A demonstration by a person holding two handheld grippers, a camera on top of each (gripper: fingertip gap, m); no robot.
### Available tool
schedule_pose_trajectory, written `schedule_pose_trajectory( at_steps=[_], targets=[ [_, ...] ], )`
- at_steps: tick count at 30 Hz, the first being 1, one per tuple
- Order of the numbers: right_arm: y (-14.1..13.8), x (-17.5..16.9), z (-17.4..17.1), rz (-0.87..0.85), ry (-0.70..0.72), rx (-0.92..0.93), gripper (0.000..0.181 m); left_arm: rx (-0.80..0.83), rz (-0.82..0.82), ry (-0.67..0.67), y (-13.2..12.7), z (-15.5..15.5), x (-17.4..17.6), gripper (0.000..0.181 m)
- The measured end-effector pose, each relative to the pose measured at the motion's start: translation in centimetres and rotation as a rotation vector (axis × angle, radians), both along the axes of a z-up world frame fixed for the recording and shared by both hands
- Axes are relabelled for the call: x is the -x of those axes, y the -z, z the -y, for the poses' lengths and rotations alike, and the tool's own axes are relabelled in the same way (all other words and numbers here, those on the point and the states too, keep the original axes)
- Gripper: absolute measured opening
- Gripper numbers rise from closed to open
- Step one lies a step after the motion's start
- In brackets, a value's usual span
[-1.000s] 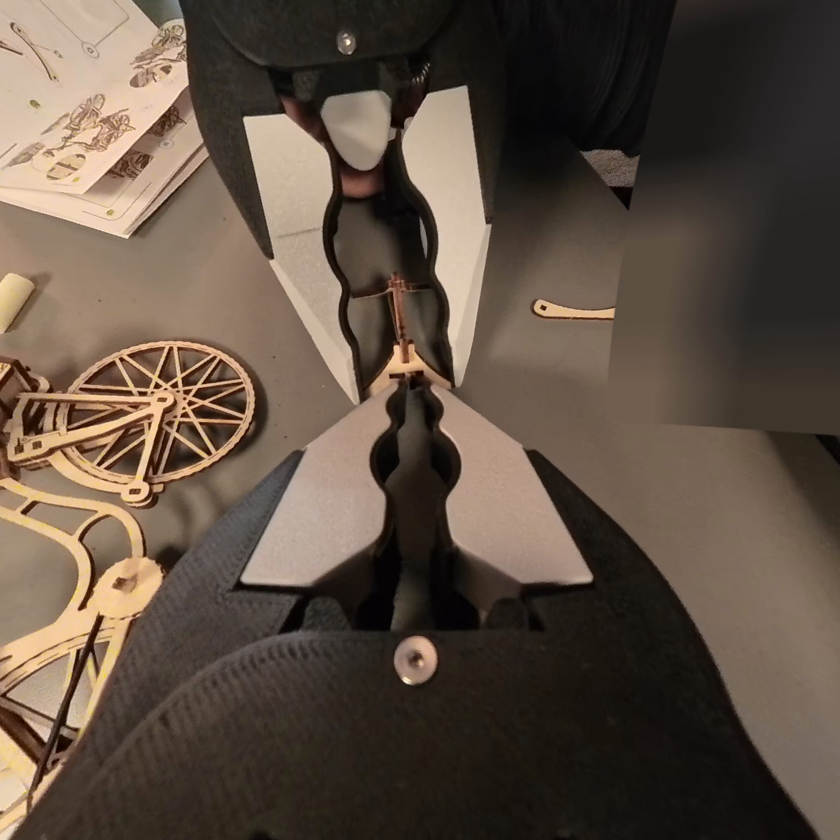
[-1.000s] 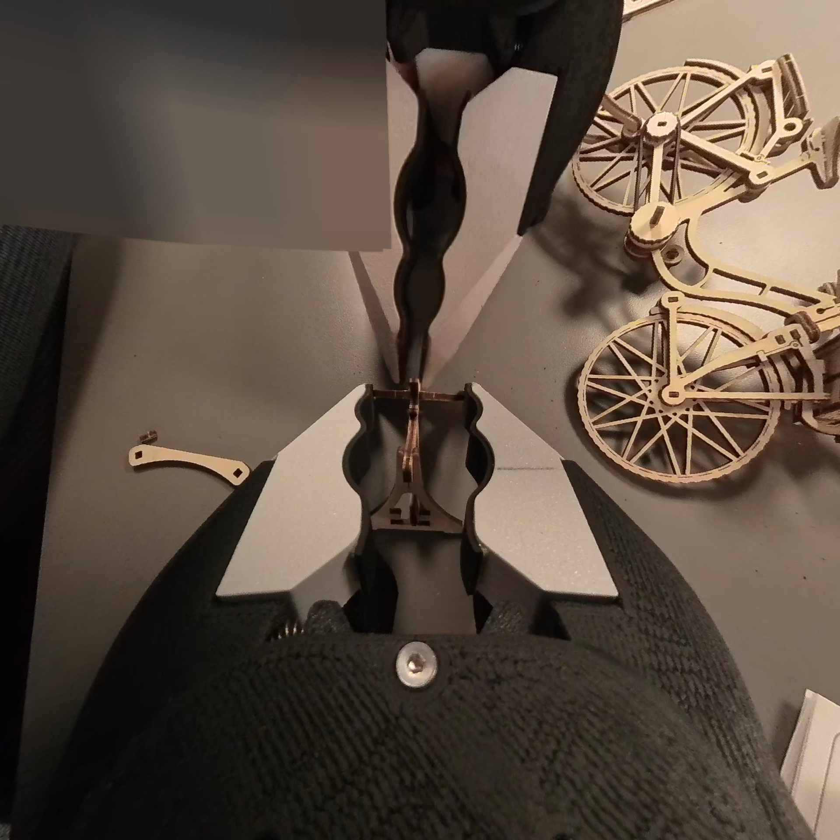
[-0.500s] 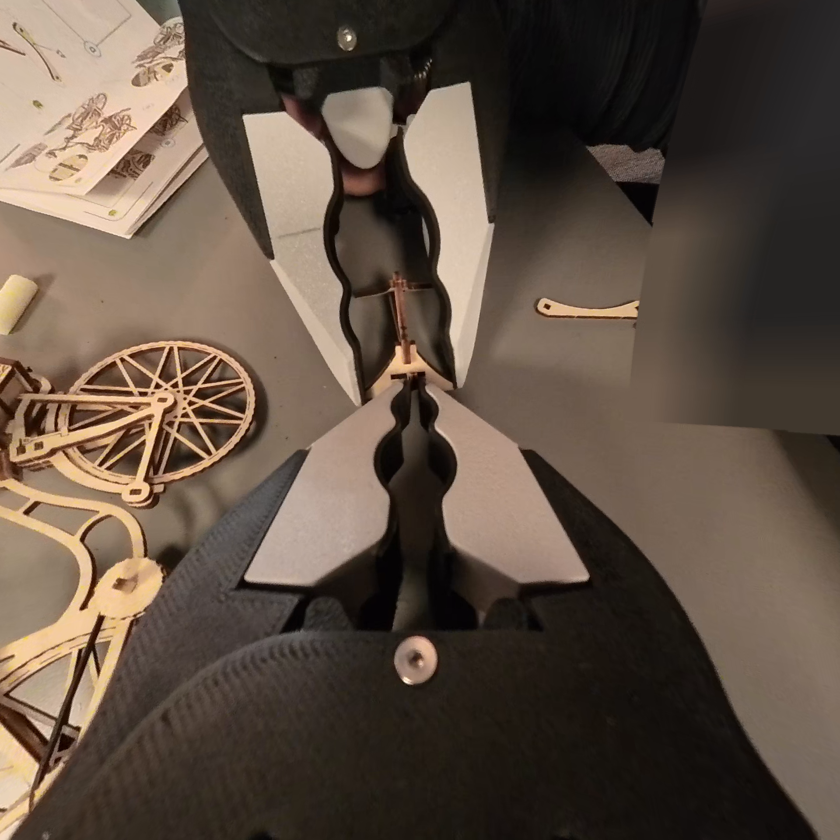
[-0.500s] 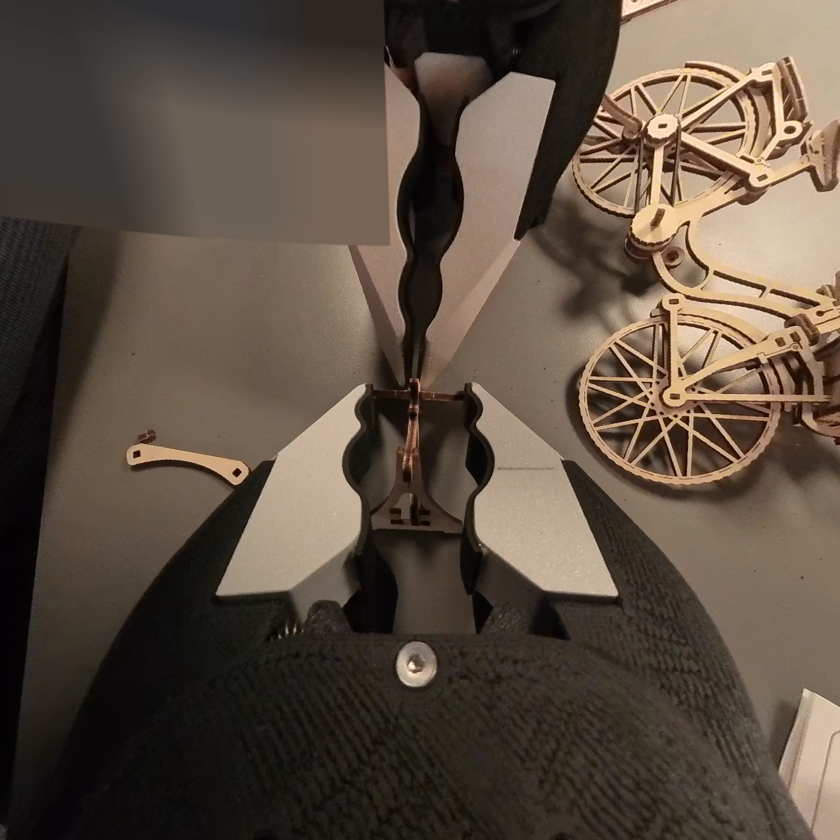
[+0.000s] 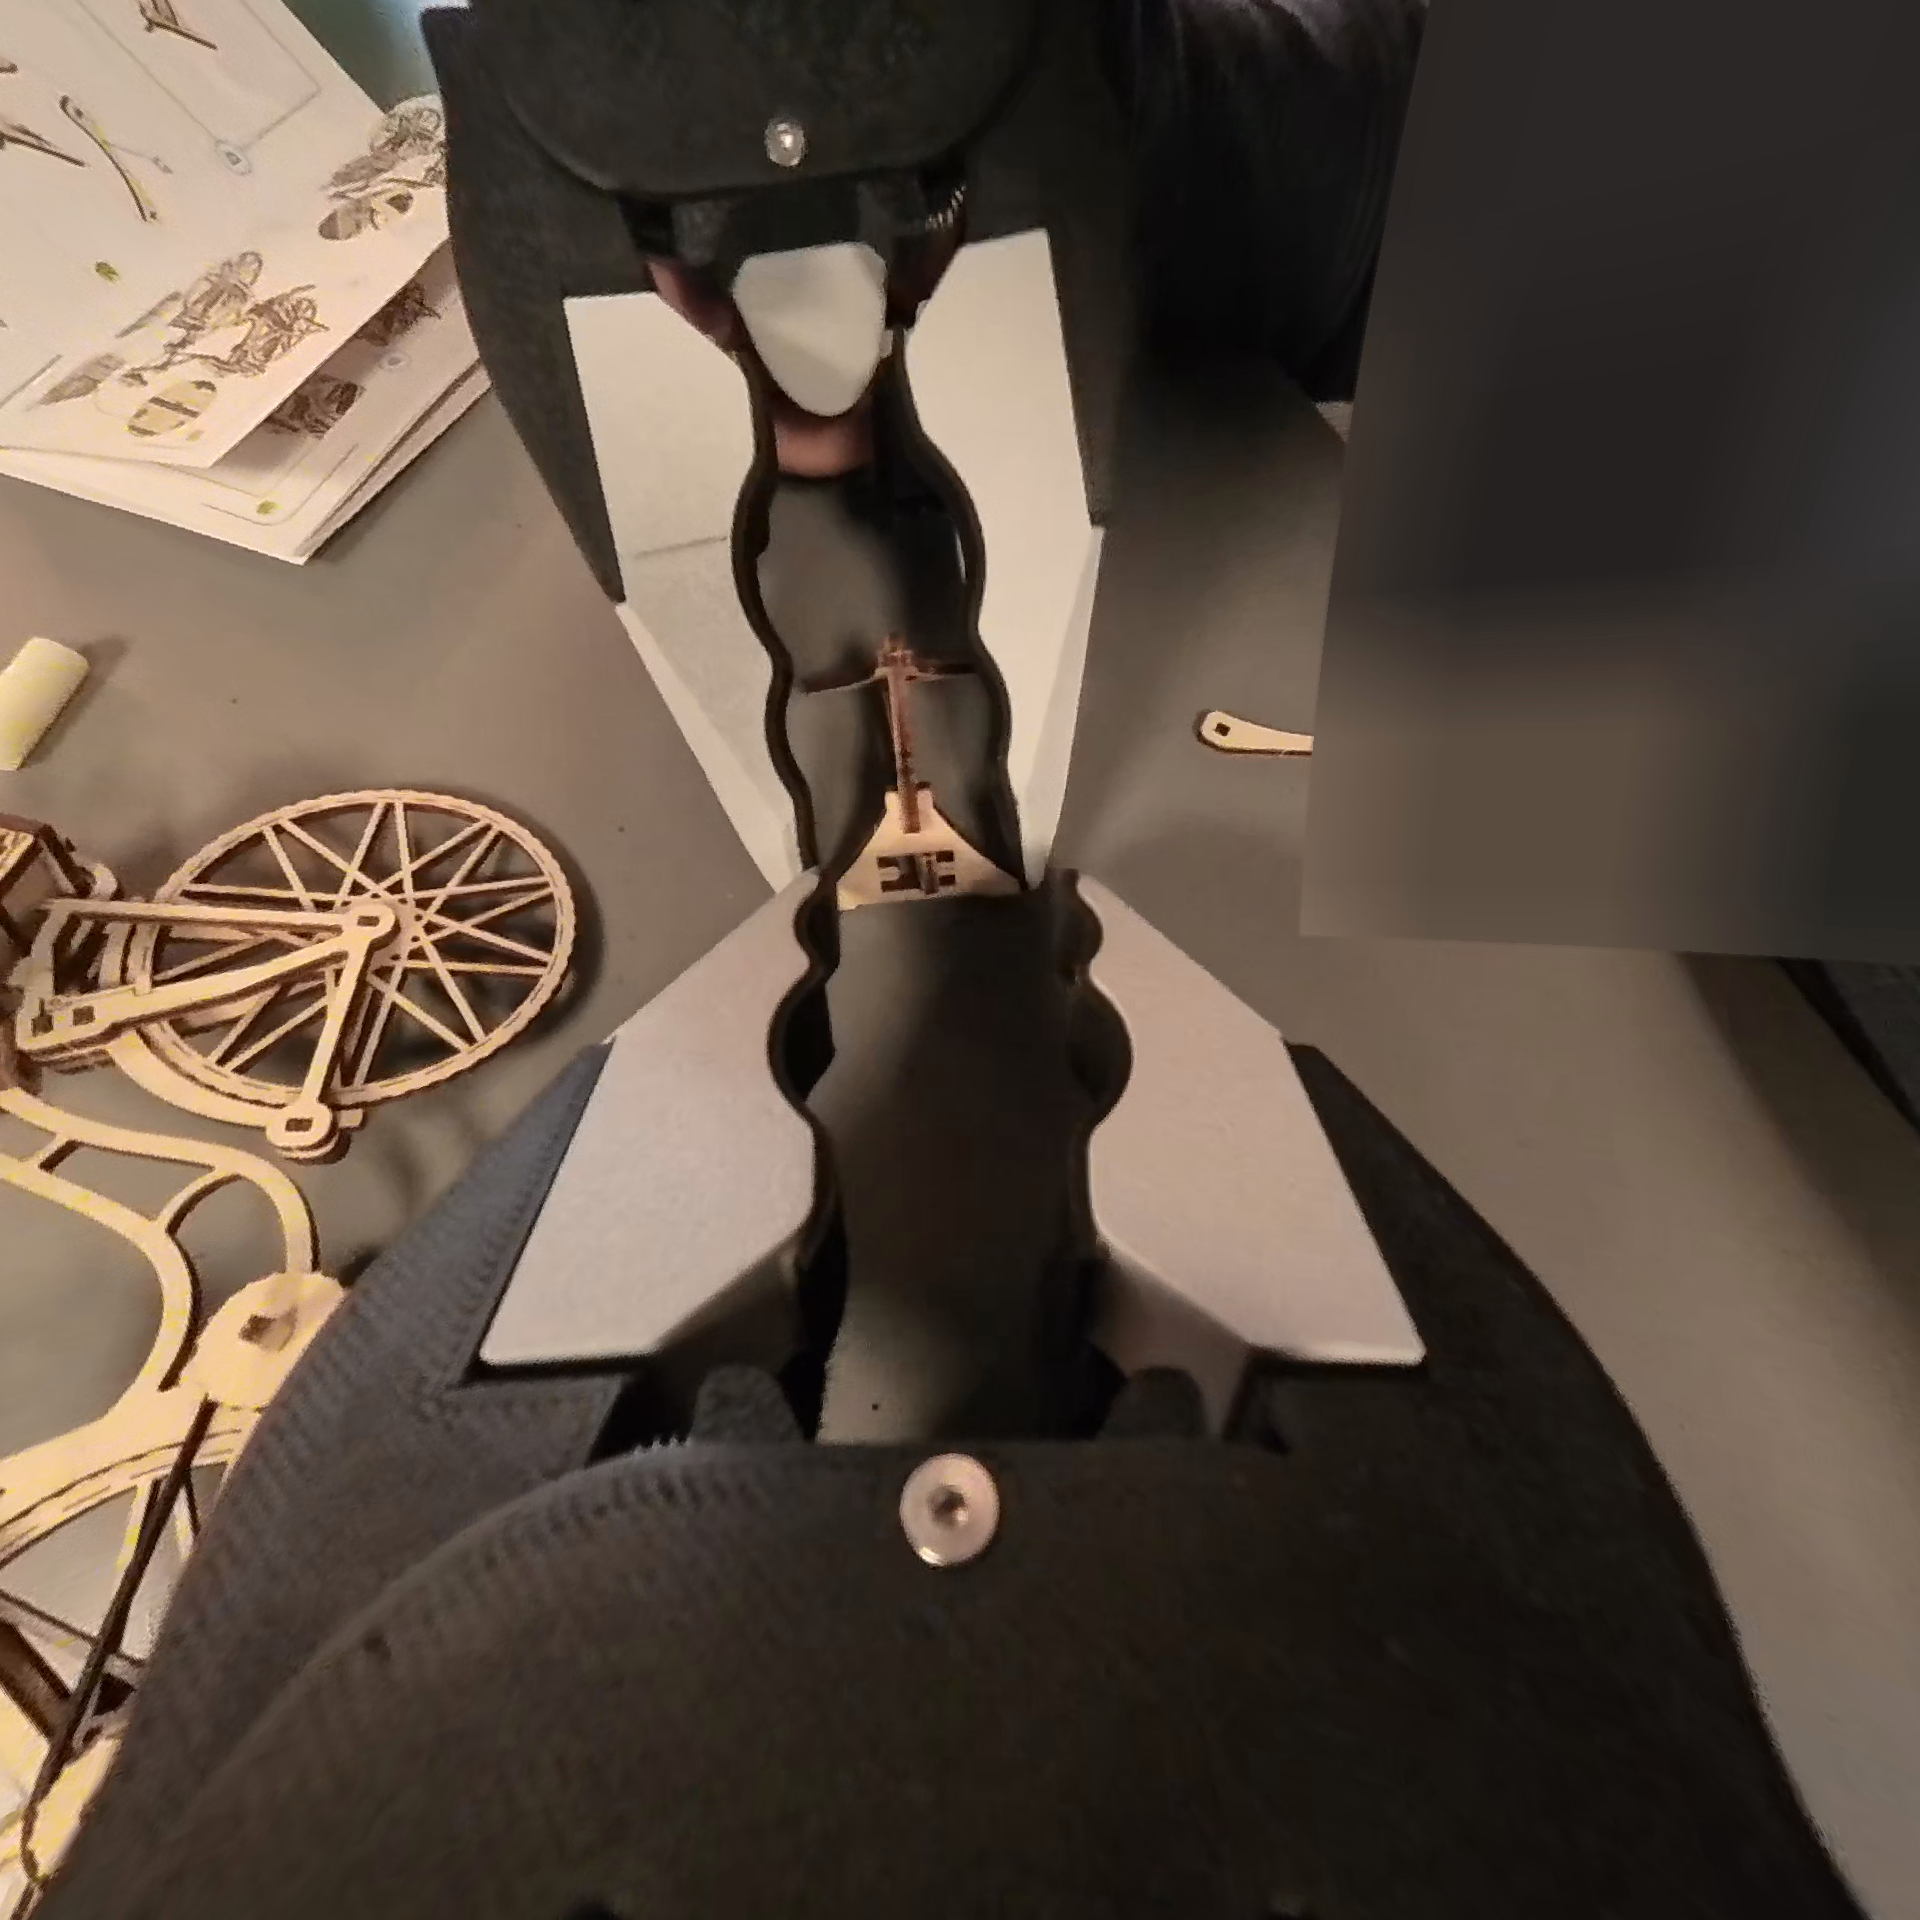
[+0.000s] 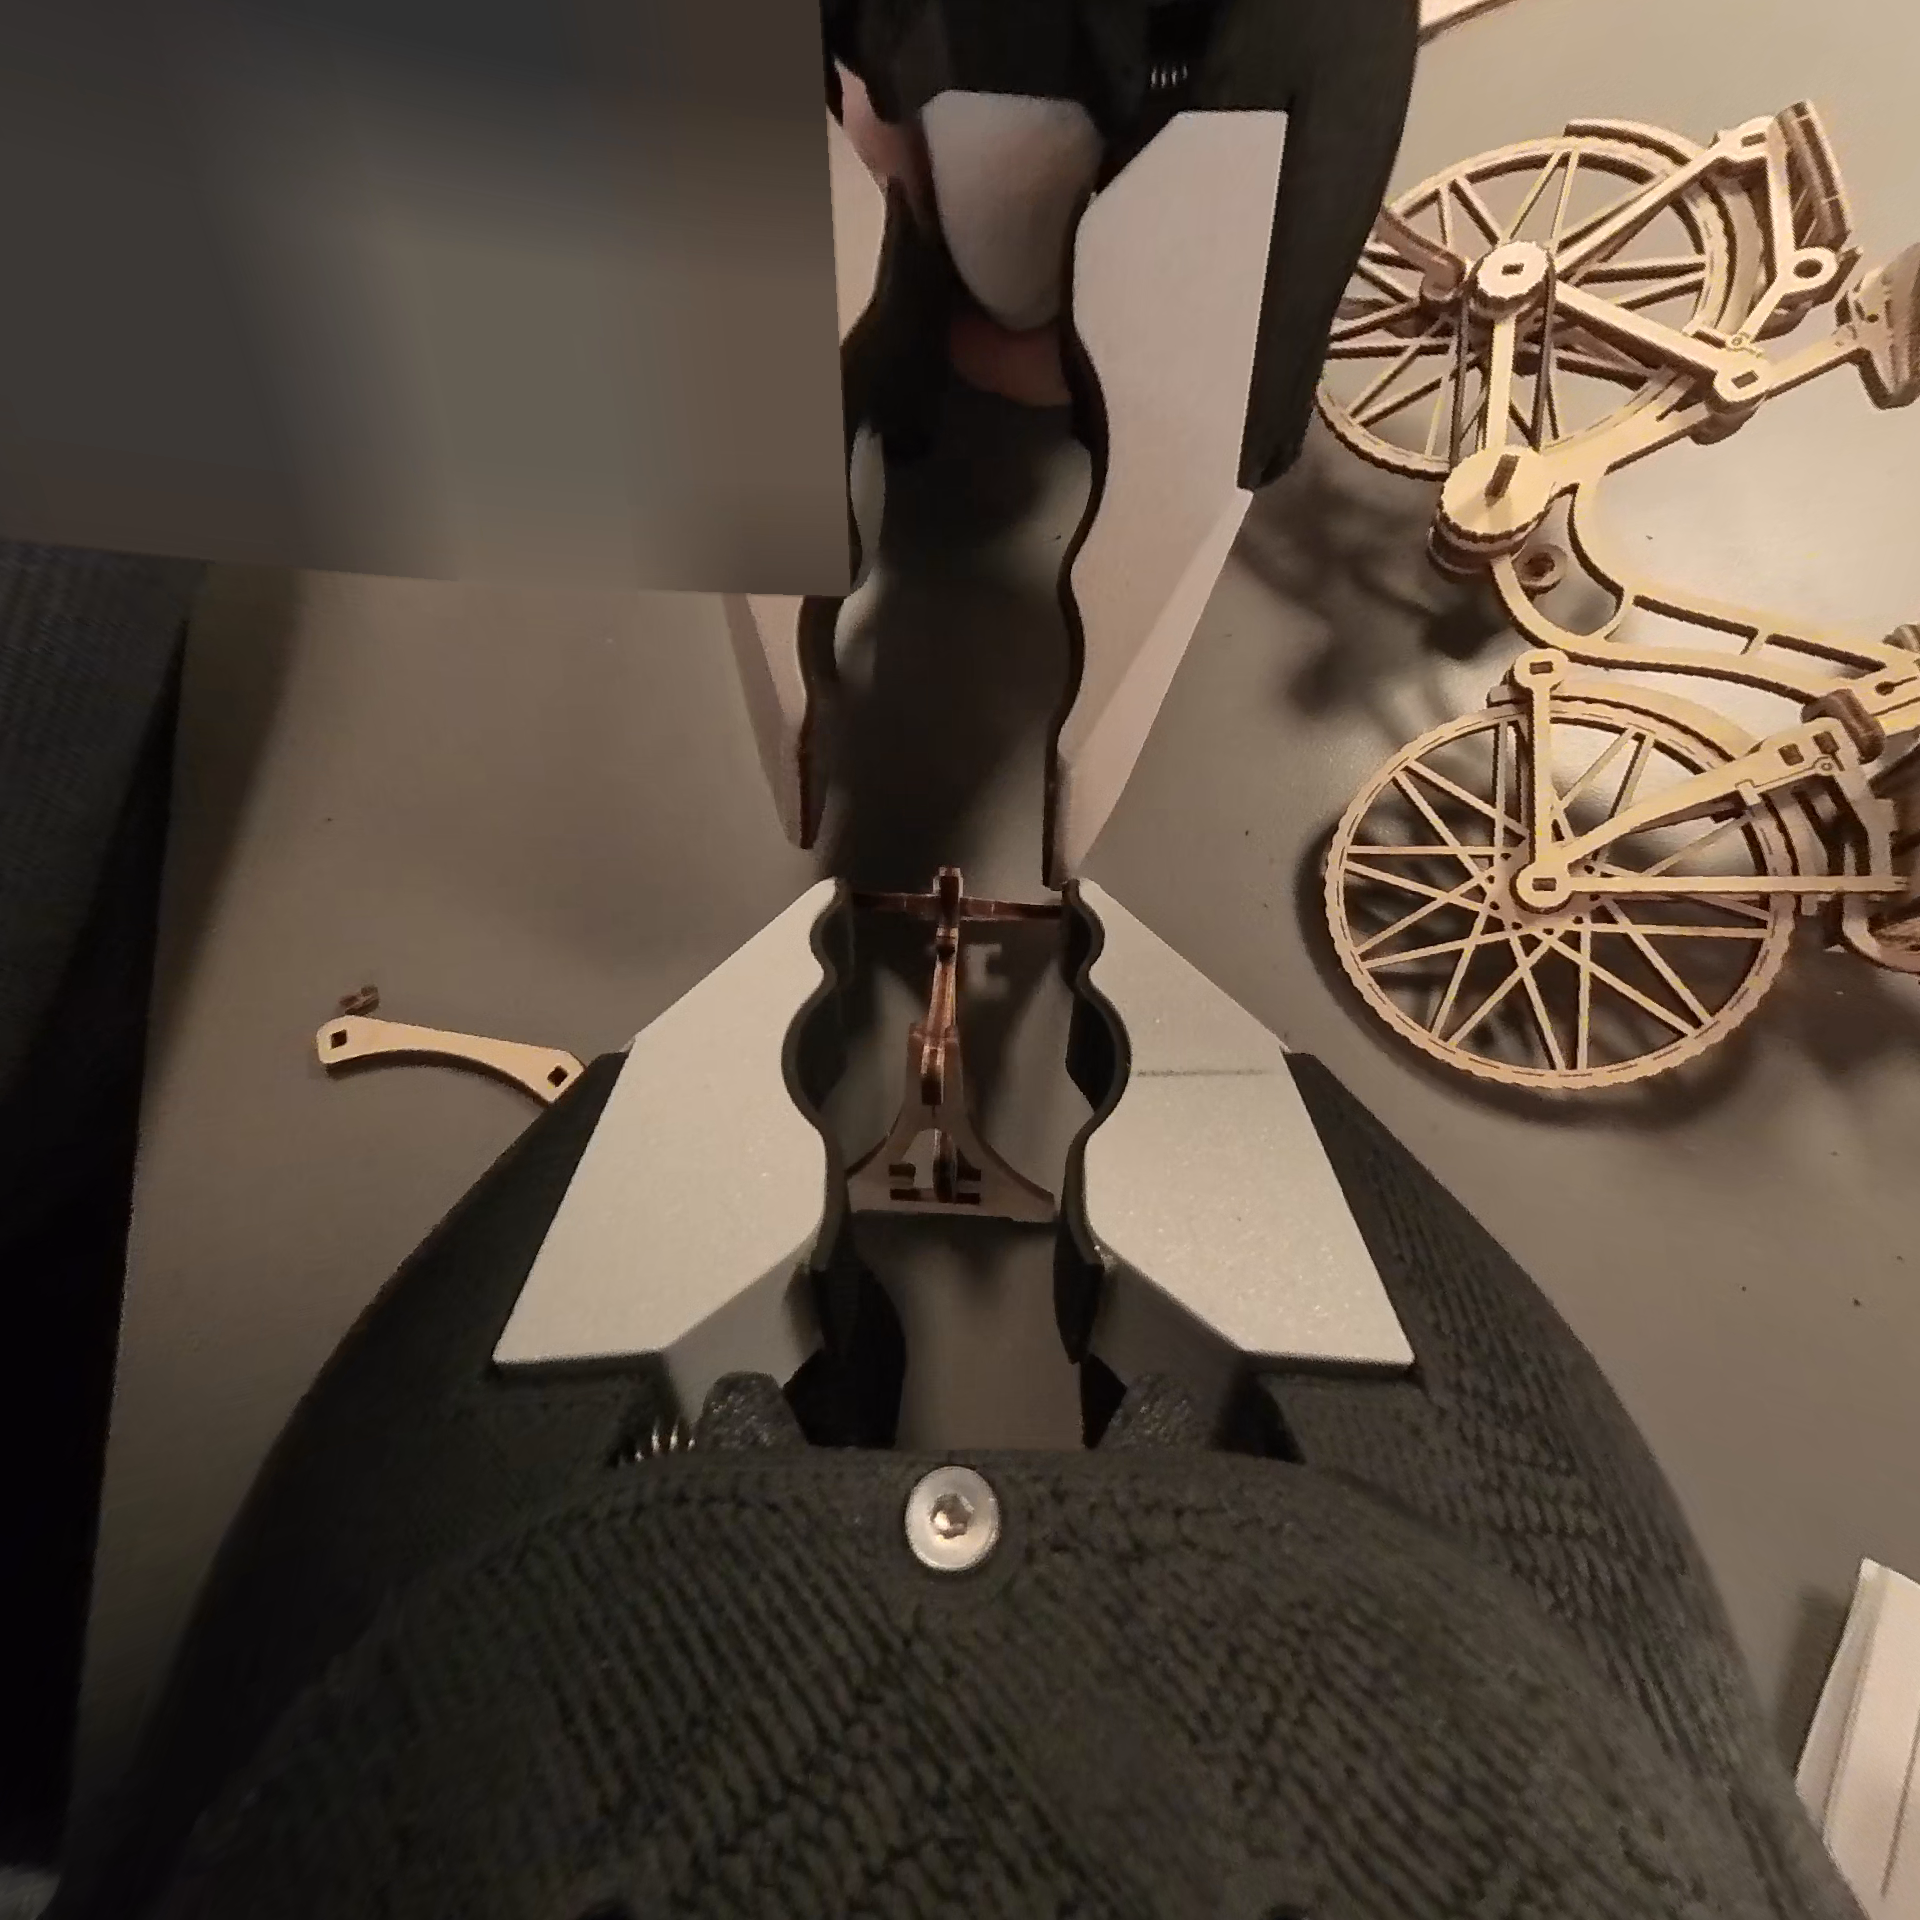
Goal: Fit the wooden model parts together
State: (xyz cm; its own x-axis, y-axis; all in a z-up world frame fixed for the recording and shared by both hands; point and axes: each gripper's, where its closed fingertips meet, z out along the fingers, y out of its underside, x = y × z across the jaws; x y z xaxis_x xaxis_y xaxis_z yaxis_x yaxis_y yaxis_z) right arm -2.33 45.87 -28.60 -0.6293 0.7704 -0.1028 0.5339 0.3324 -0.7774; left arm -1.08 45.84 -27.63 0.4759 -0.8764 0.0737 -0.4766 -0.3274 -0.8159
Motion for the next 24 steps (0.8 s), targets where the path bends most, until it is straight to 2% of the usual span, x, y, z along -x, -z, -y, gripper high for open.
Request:
schedule_pose_trajectory(
  at_steps=[5,9,15,24],
  targets=[
    [-0.4,-0.2,-0.1,-0.025,0.005,0.012,0.05,0.0,0.022,-0.02,-0.3,-0.2,0.2,0.052],
    [-0.6,-1.0,-0.6,-0.027,0.024,0.023,0.049,-0.004,-0.005,-0.052,0.0,-0.7,0.5,0.064],
    [-0.5,-1.5,-0.6,-0.035,0.015,-0.023,0.028,0.007,-0.071,-0.023,1.0,-0.9,0.1,0.056],
    [-0.4,-1.2,-0.6,-0.038,0.02,-0.026,0.015,-0.011,-0.108,0.002,1.4,-1.1,-0.5,0.049]
  ],
)
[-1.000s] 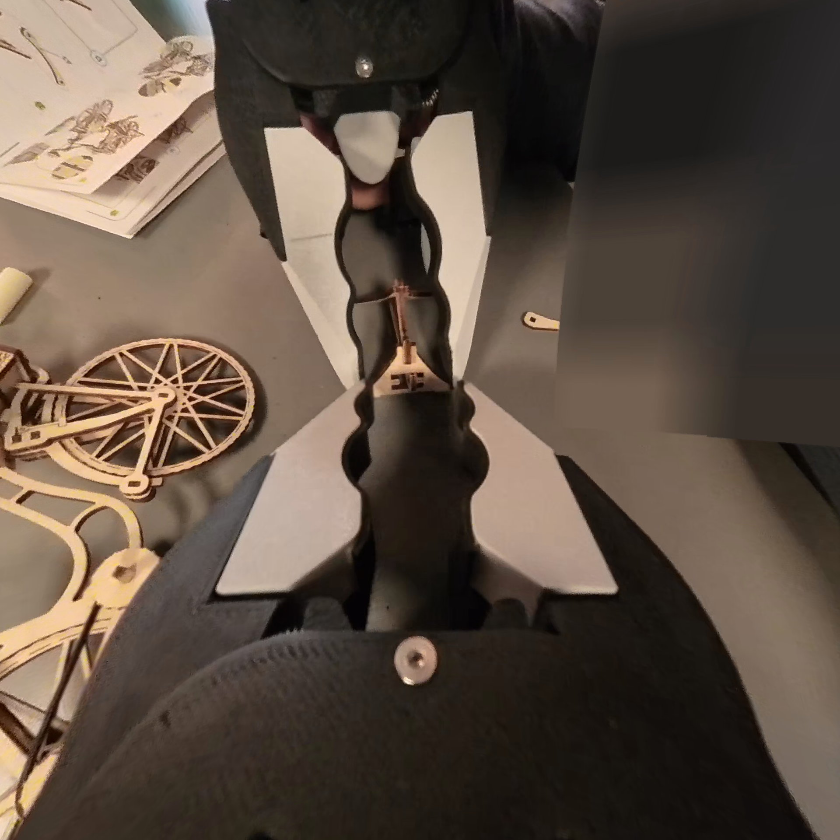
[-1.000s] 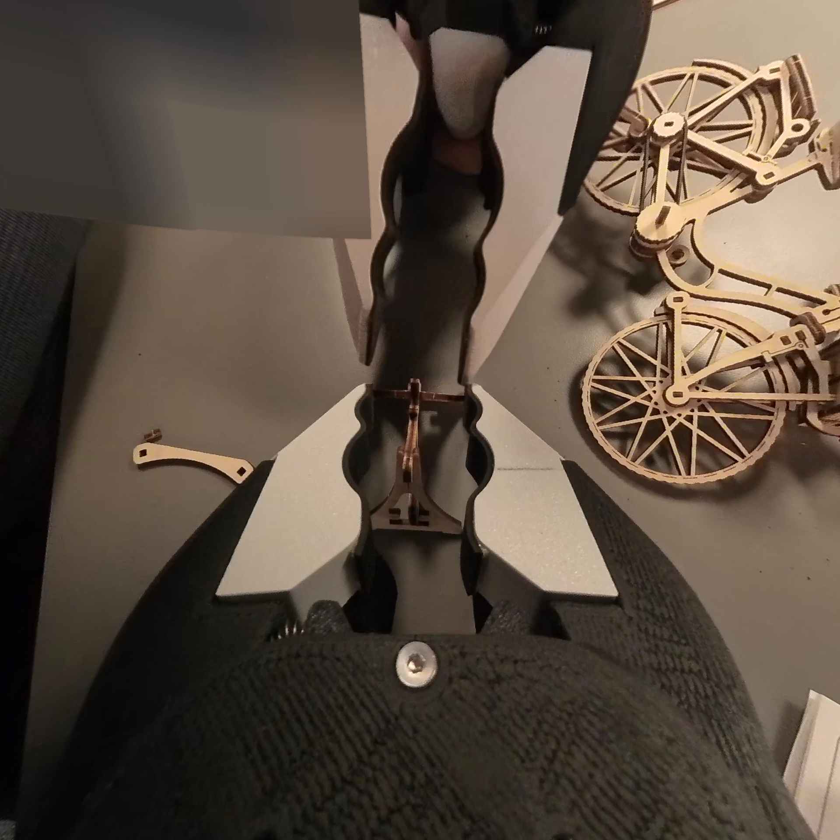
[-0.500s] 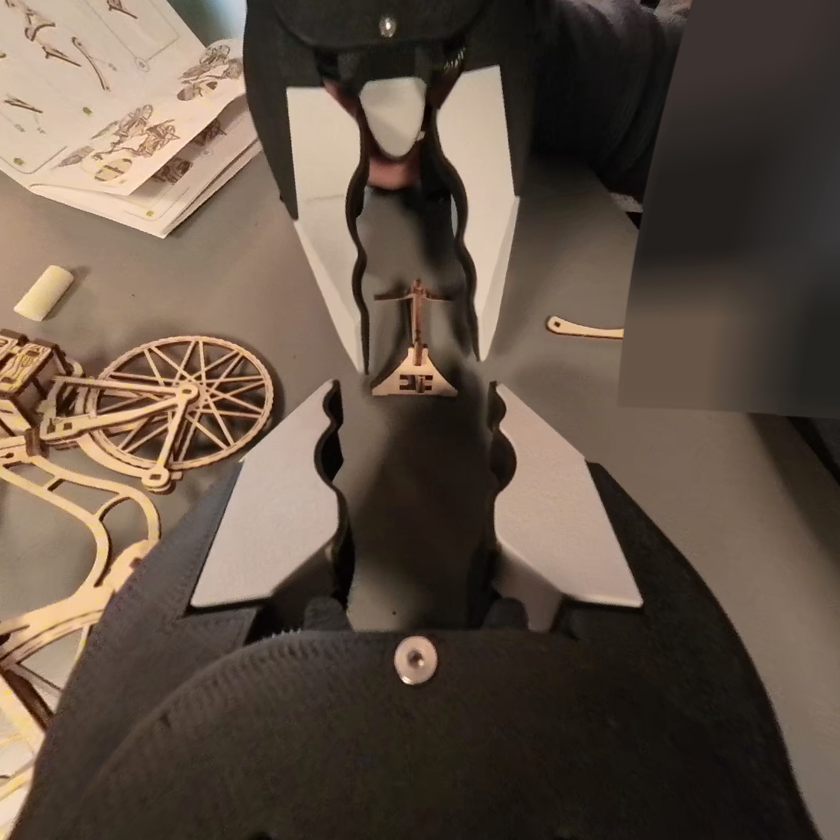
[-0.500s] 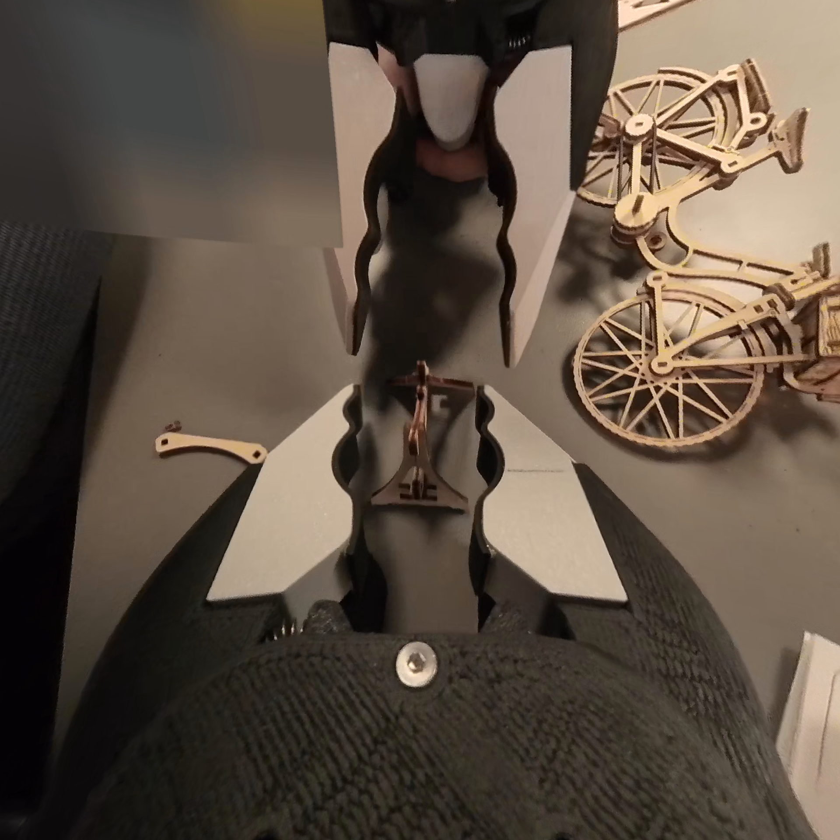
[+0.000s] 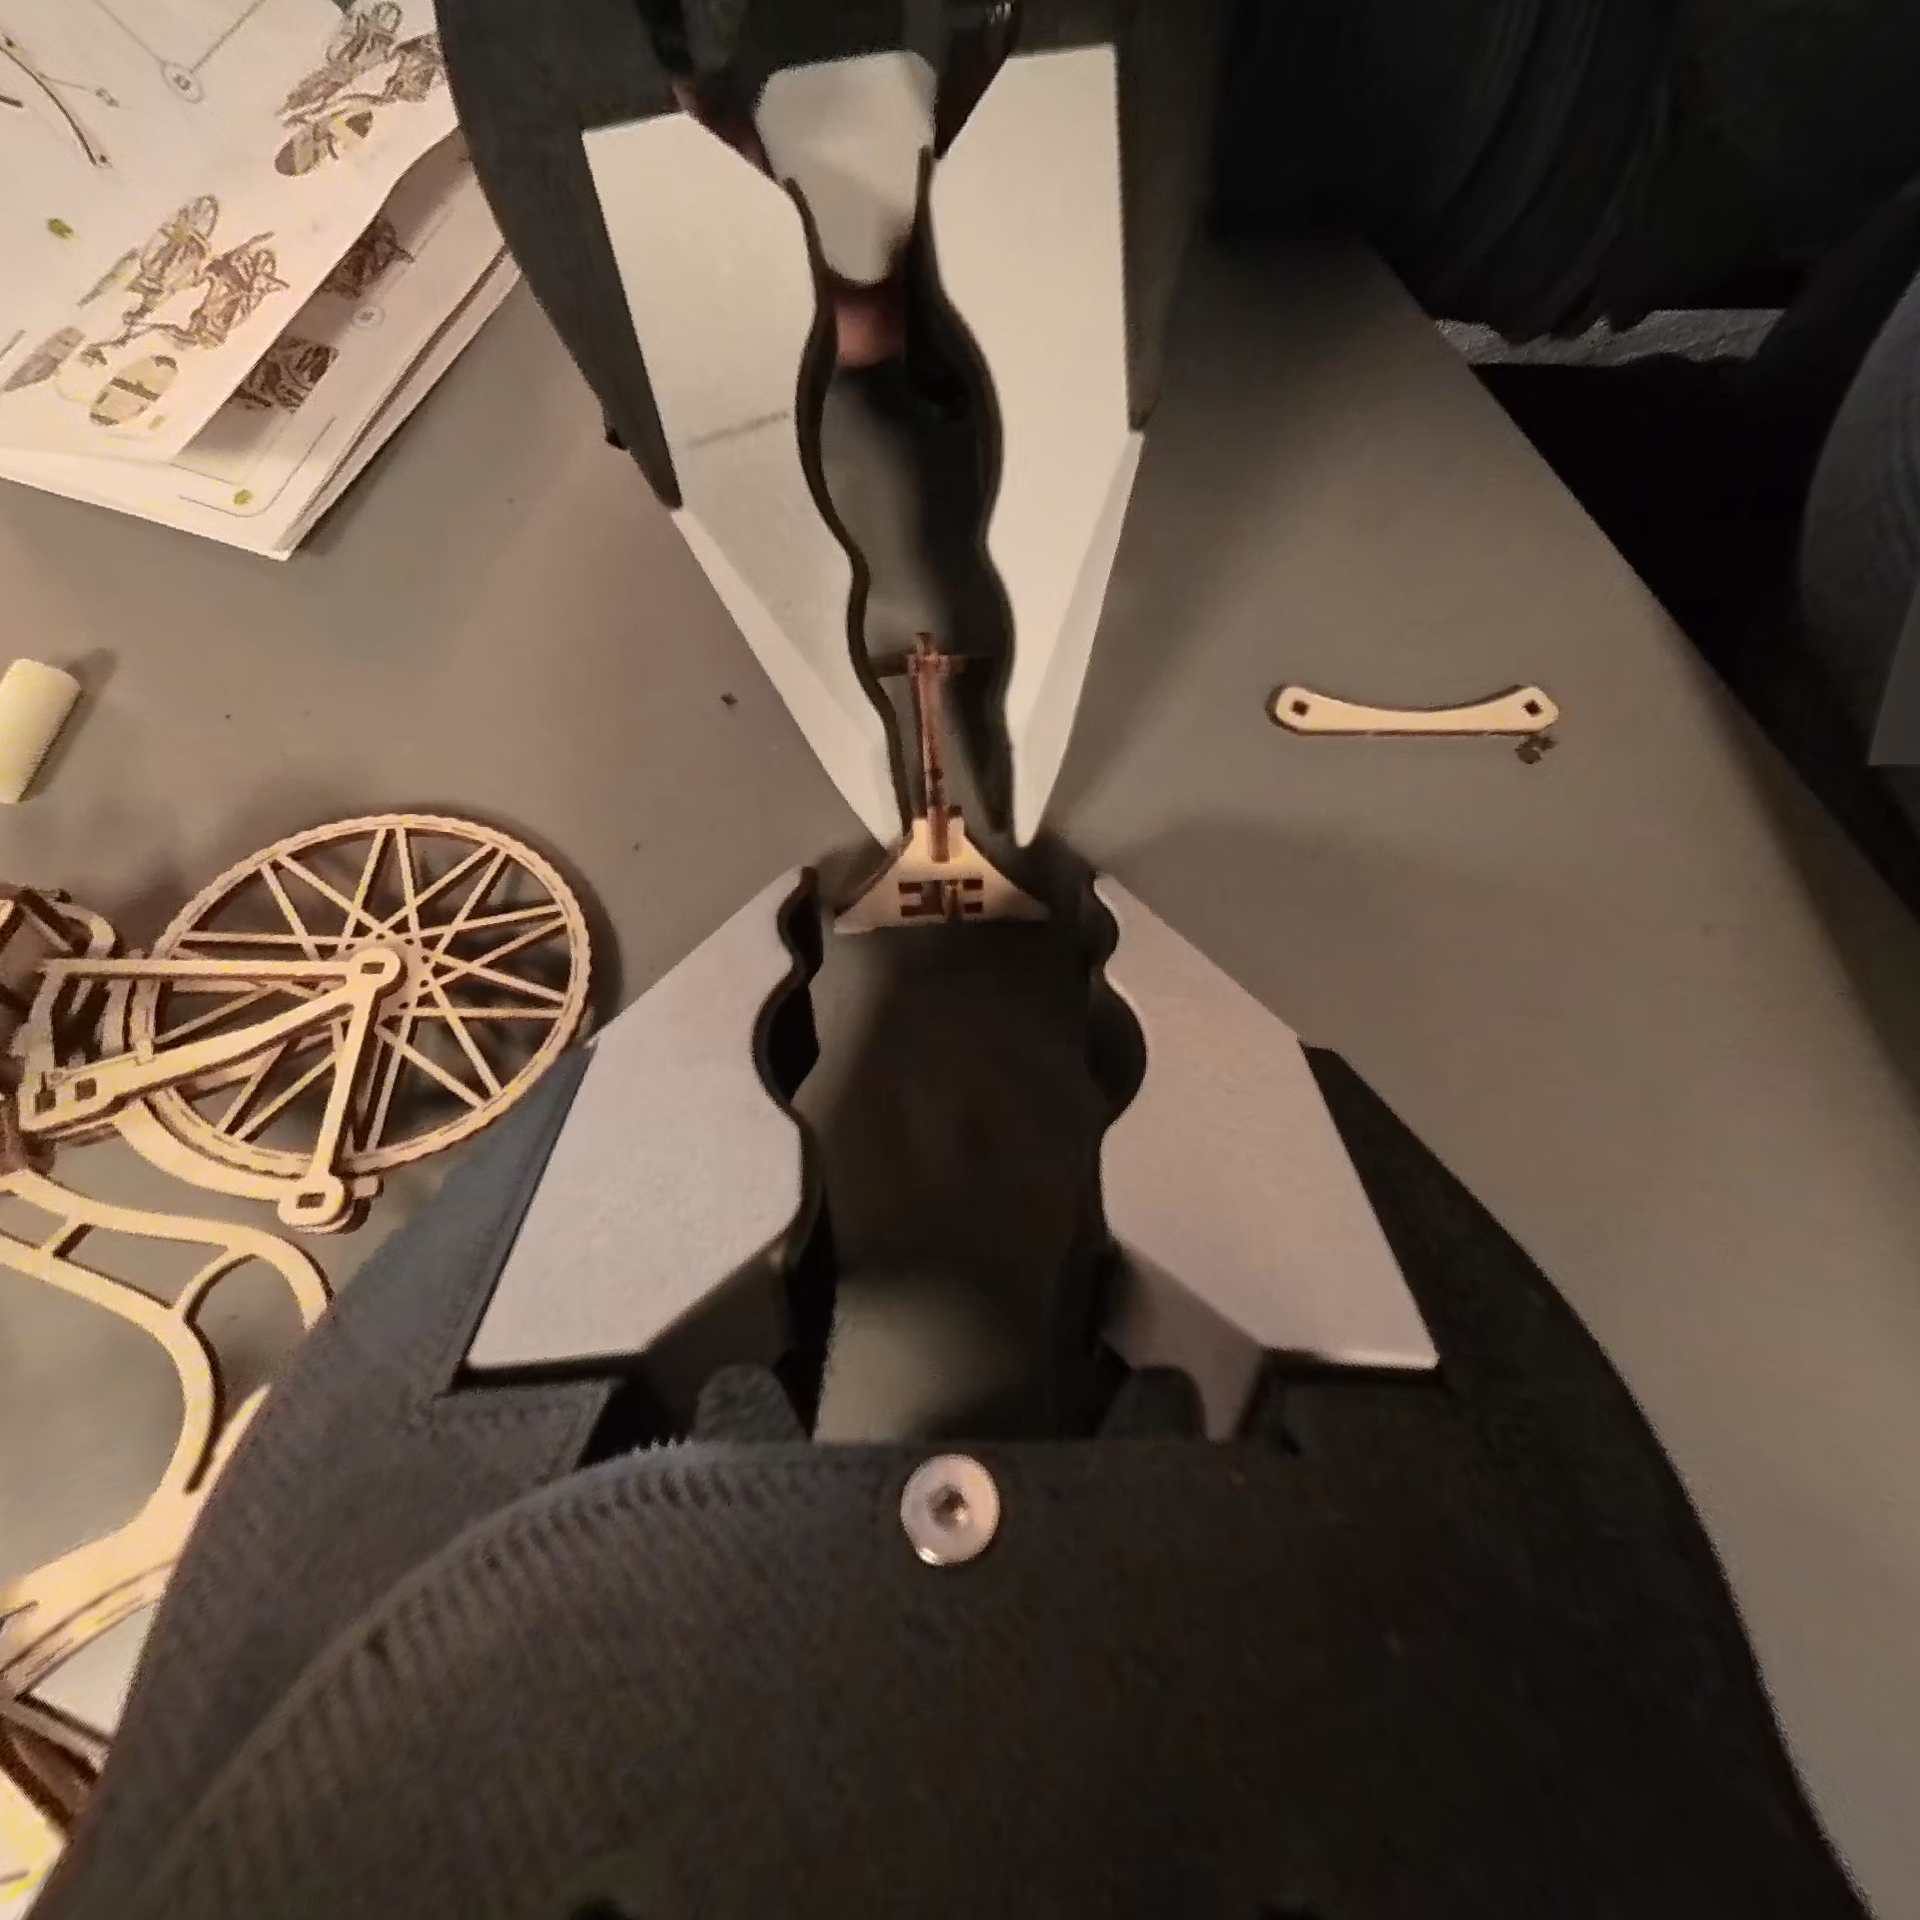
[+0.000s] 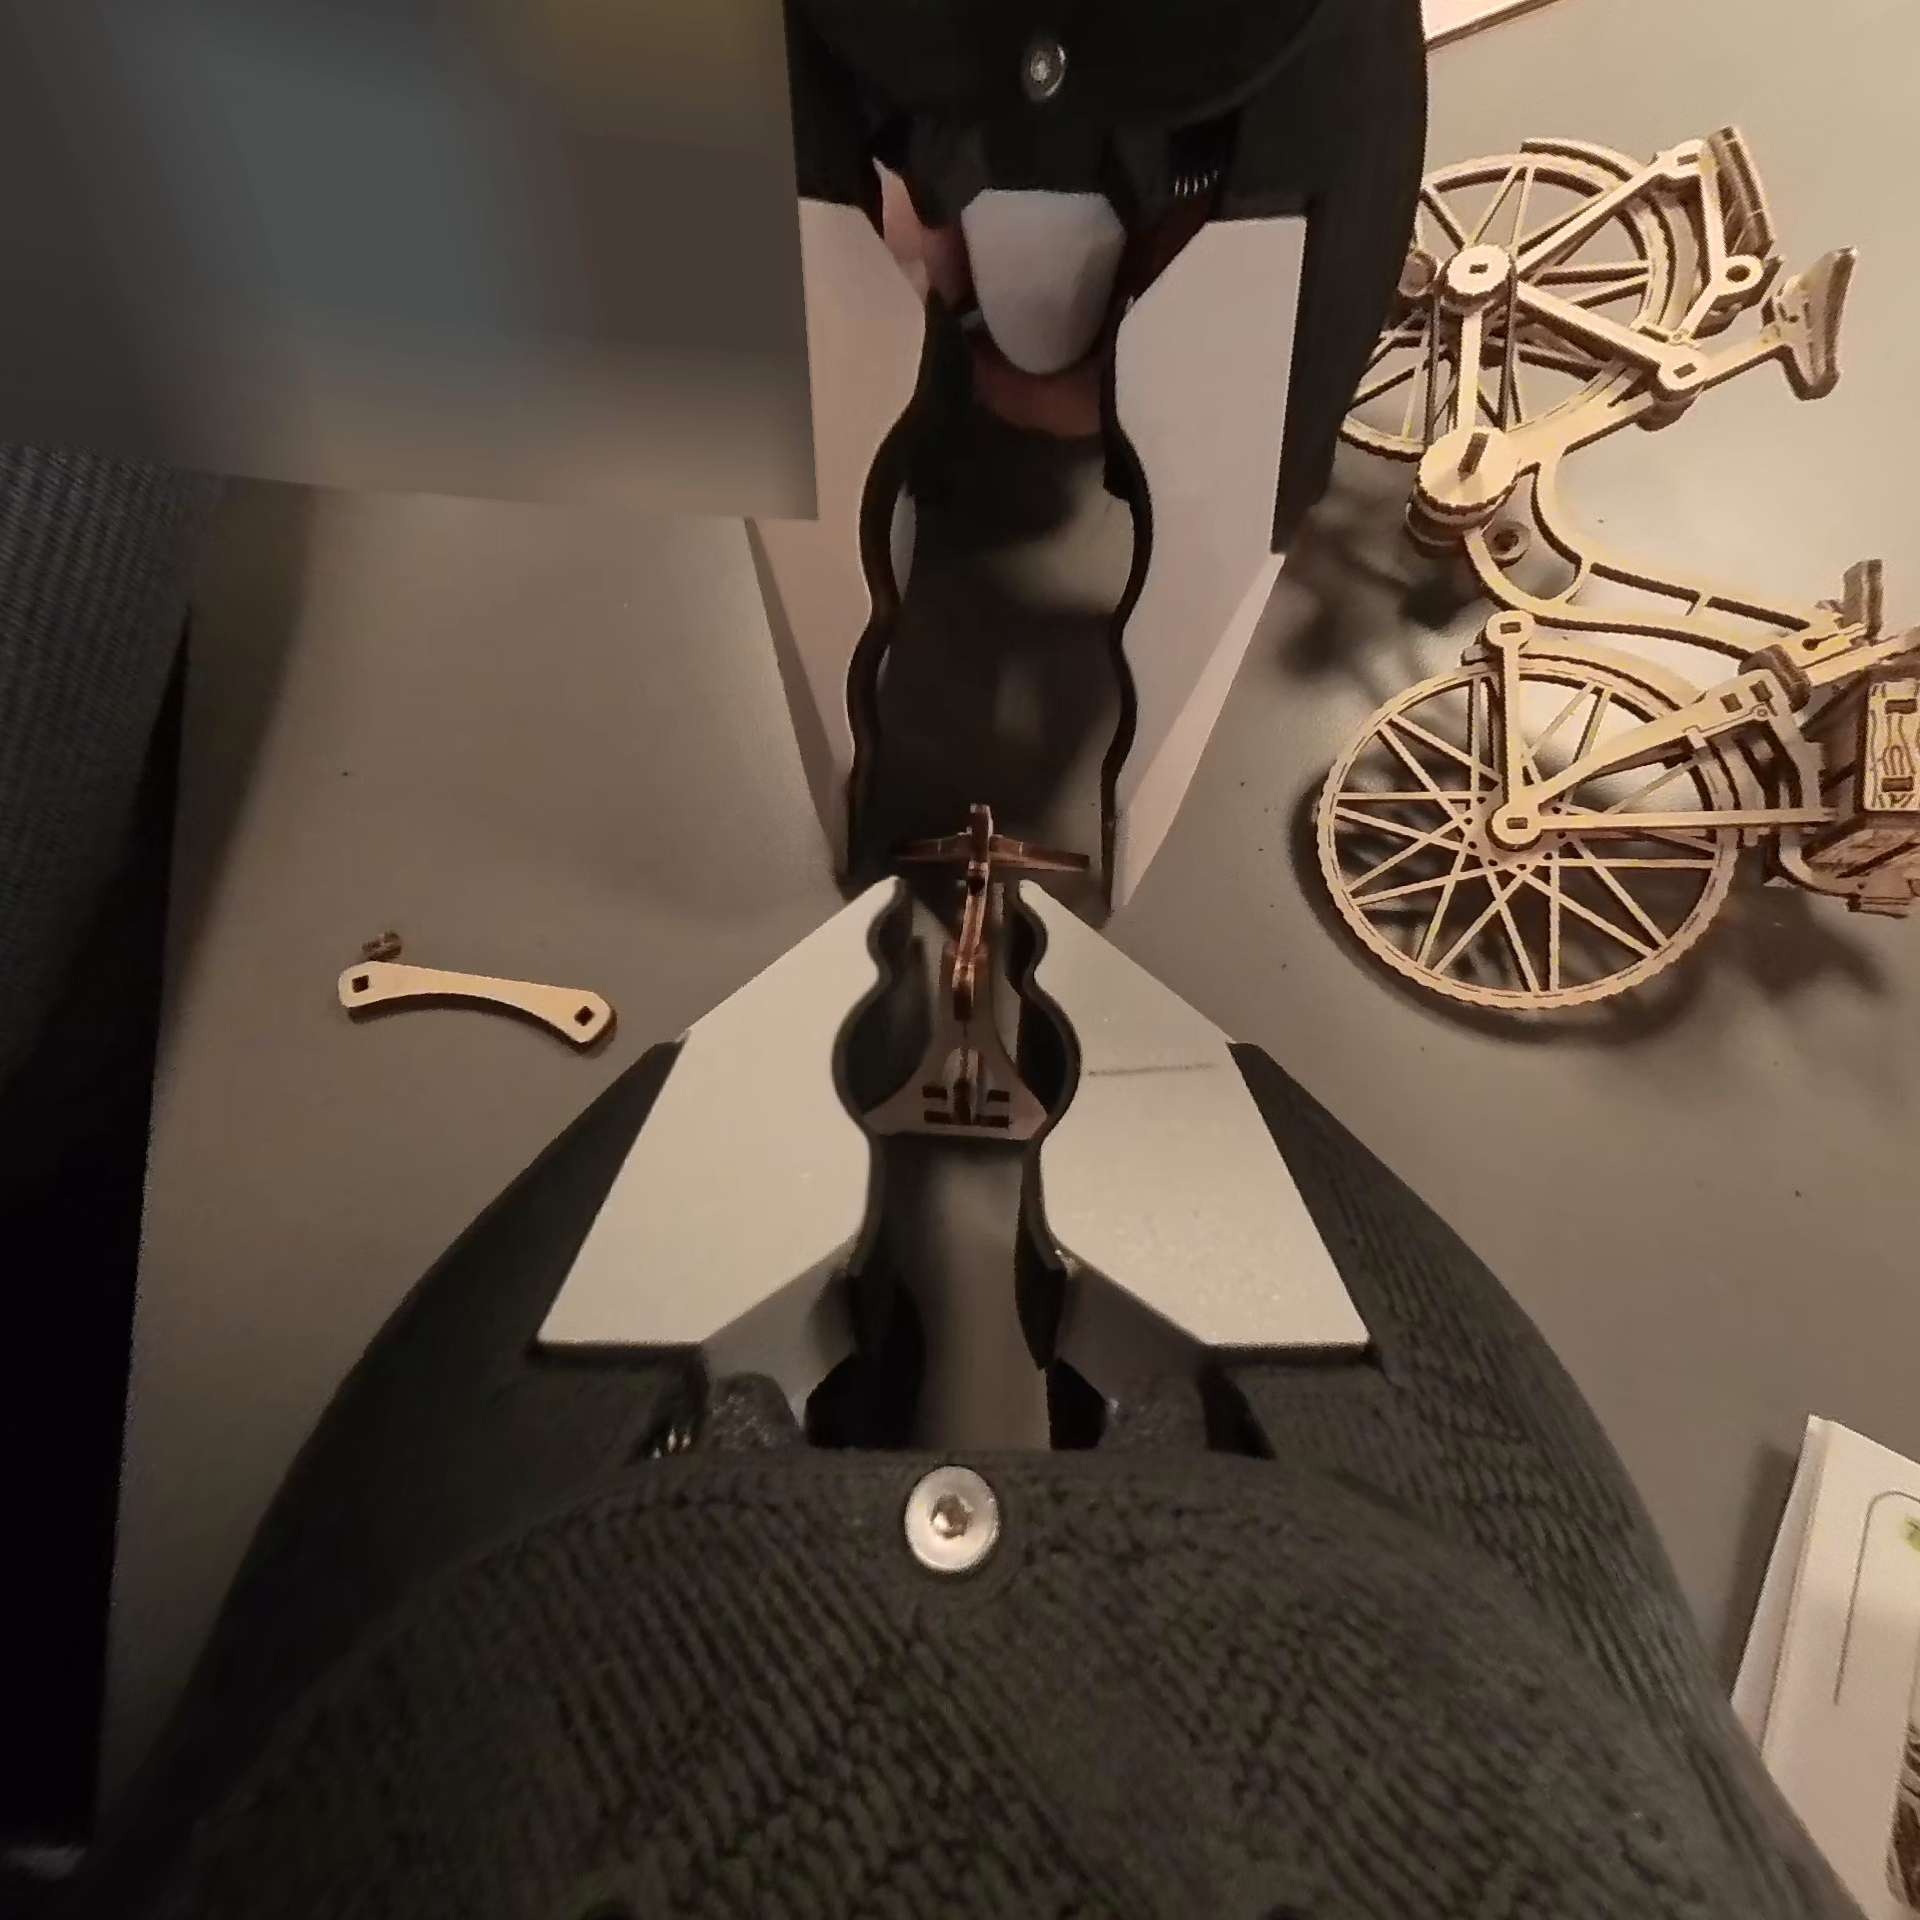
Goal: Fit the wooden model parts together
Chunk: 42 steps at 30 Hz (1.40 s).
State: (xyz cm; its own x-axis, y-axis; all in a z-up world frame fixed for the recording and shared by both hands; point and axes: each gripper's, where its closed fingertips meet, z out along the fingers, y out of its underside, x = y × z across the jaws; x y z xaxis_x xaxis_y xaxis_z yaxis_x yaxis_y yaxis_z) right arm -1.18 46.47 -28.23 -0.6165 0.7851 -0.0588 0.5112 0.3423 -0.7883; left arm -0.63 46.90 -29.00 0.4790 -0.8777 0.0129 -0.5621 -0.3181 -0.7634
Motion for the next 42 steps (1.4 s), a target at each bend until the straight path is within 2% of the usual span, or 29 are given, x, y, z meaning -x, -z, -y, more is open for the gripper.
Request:
schedule_pose_trajectory(
  at_steps=[7,16,30,42],
  targets=[
    [0.03,0.28,0.04,-0.003,0.003,0.002,0.008,-0.006,-0.001,-0.004,-0.02,-0.12,-0.02,0.04],
    [0.16,0.45,-0.08,-0.012,0.007,-0.023,0.001,-0.005,-0.002,-0.004,0.0,-0.02,-0.04,0.038],
    [0.31,0.31,-0.19,-0.034,-0.041,-0.098,0.001,0.015,0.012,-0.003,-0.01,0.05,-0.08,0.037],
    [0.31,0.36,0.0,-0.006,-0.041,-0.031,0.002,0.02,0.016,-0.004,-0.05,0.07,-0.08,0.036]
  ],
)
